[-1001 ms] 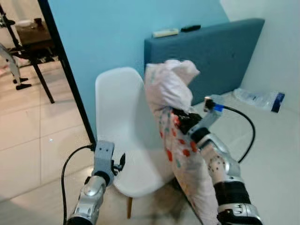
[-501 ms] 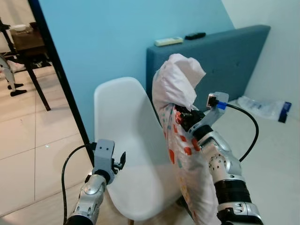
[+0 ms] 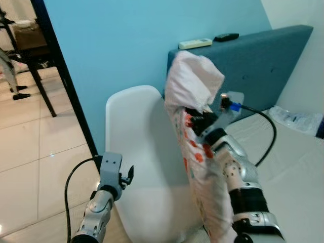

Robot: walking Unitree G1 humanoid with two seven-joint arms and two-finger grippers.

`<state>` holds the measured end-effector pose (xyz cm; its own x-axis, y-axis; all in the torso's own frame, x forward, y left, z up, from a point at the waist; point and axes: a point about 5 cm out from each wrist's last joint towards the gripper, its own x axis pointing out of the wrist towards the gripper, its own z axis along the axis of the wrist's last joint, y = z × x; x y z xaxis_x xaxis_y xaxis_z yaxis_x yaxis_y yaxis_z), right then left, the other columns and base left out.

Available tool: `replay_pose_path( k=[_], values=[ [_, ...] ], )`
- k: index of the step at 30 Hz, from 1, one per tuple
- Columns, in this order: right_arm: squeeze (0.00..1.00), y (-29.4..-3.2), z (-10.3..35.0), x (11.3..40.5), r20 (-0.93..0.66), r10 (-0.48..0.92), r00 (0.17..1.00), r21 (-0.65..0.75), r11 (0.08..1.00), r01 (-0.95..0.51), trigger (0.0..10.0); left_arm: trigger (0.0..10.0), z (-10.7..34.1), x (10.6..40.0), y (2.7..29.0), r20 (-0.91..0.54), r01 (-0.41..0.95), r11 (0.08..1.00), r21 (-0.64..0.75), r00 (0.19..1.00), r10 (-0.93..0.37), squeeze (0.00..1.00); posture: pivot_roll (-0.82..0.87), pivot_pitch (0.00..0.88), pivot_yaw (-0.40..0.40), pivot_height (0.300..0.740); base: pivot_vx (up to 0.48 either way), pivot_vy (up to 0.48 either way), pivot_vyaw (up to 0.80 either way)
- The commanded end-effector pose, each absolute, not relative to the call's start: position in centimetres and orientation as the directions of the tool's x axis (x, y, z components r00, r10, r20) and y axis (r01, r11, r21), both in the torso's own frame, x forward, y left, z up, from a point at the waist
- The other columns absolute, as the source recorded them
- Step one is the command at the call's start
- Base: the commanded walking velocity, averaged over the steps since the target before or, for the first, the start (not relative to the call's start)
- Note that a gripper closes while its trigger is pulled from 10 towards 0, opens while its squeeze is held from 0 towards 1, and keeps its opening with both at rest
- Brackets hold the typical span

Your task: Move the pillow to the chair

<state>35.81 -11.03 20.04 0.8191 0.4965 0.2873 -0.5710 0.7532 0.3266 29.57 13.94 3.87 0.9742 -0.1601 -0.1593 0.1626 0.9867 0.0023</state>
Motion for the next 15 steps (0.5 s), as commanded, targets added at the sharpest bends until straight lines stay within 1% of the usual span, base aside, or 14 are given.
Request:
replay_pose_path(
  k=[1, 2, 4, 6, 7, 8, 9, 11, 12, 13, 14, 15],
  values=[
    [0.0, -8.7, 24.4, 35.7, 0.435, 0.575, 0.694, 0.239, 0.669, -0.704, 10.0, 10.0, 3.5, 29.3, 14.0, -0.177, 0.163, 0.987, 0.011, 0.971, -0.159, 0.0, 0.02, 0.006, 0.007, 0.74, 0.0, 0.0, 0.0],
    [0.0, -8.7, 24.4, 35.7, 0.435, 0.575, 0.694, 0.239, 0.669, -0.704, 10.0, 10.0, 3.5, 29.3, 14.0, -0.177, 0.163, 0.987, 0.011, 0.971, -0.159, 0.0, 0.02, 0.006, 0.007, 0.74, 0.0, 0.0, 0.0],
    [0.0, -7.7, 26.0, 35.6, 0.48, 0.593, 0.646, 0.225, 0.629, -0.744, 10.0, 10.0, 3.4, 29.1, 13.9, -0.178, 0.162, 0.987, 0.011, 0.971, -0.157, 0.0, 0.03, 0.014, 0.004, 0.74, 0.0, 0.0, 0.0],
    [0.0, -7.3, 26.3, 35.6, 0.489, 0.6, 0.634, 0.224, 0.616, -0.756, 10.0, 10.0, 3.4, 29.1, 14.0, -0.179, 0.161, 0.987, 0.01, 0.971, -0.156, 0.0, 0.02, 0.017, 0.005, 0.74, 0.0, 0.0, 0.0],
    [0.0, -6.5, 26.3, 35.3, 0.488, 0.623, 0.611, 0.211, 0.595, -0.775, 10.0, 10.0, 3.4, 29.0, 14.0, -0.18, 0.16, 0.987, 0.01, 0.971, -0.155, 0.0, 0.02, 0.019, 0.004, 0.74, 0.0, 0.0, 0.0],
    [0.0, -6.5, 26.3, 35.3, 0.488, 0.623, 0.611, 0.211, 0.595, -0.775, 10.0, 10.0, 3.4, 29.0, 14.0, -0.18, 0.16, 0.987, 0.01, 0.971, -0.155, 0.0, 0.02, 0.019, 0.004, 0.74, 0.0, 0.0, 0.0],
    [0.0, -5.3, 25.8, 35.1, 0.454, 0.655, 0.604, 0.178, 0.597, -0.782, 10.0, 10.0, 3.3, 28.9, 13.9, -0.181, 0.159, 0.987, 0.01, 0.971, -0.155, 0.0, 0.02, 0.021, 0.002, 0.74, 0.0, 0.0, 0.0],
    [0.0, -3.9, 24.1, 35.3, 0.36, 0.68, 0.639, 0.128, 0.642, -0.756, 10.0, 10.0, 3.2, 28.8, 13.9, -0.183, 0.16, 0.987, 0.01, 0.971, -0.155, 0.0, 0.03, 0.023, -0.001, 0.74, 0.0, 0.0, 0.0],
    [0.0, -4.1, 22.9, 36.1, 0.293, 0.643, 0.708, 0.129, 0.707, -0.696, 10.0, 10.0, 3.3, 28.8, 13.9, -0.182, 0.159, 0.987, 0.01, 0.971, -0.155, 0.0, 0.03, 0.028, 0.001, 0.74, 0.0, 0.0, 0.0],
    [0.0, -4.5, 22.5, 36.4, 0.271, 0.617, 0.739, 0.139, 0.734, -0.664, 10.0, 10.0, 3.3, 28.8, 13.9, -0.181, 0.159, 0.987, 0.01, 0.971, -0.154, 0.0, 0.03, 0.029, 0.002, 0.74, 0.0, 0.0, 0.0],
    [0.0, -4.5, 22.5, 36.4, 0.271, 0.617, 0.739, 0.139, 0.734, -0.664, 10.0, 10.0, 3.3, 28.8, 13.9, -0.181, 0.159, 0.987, 0.01, 0.971, -0.154, 0.0, 0.03, 0.029, 0.002, 0.74, 0.0, 0.0, 0.0],
    [0.0, -5.2, 22.0, 36.9, 0.246, 0.573, 0.782, 0.139, 0.777, -0.613, 10.0, 10.0, 3.3, 28.7, 13.9, -0.181, 0.157, 0.988, 0.009, 0.972, -0.153, 0.0, 0.04, 0.031, 0.002, 0.74, 0.0, 0.0, 0.0]
  ],
)
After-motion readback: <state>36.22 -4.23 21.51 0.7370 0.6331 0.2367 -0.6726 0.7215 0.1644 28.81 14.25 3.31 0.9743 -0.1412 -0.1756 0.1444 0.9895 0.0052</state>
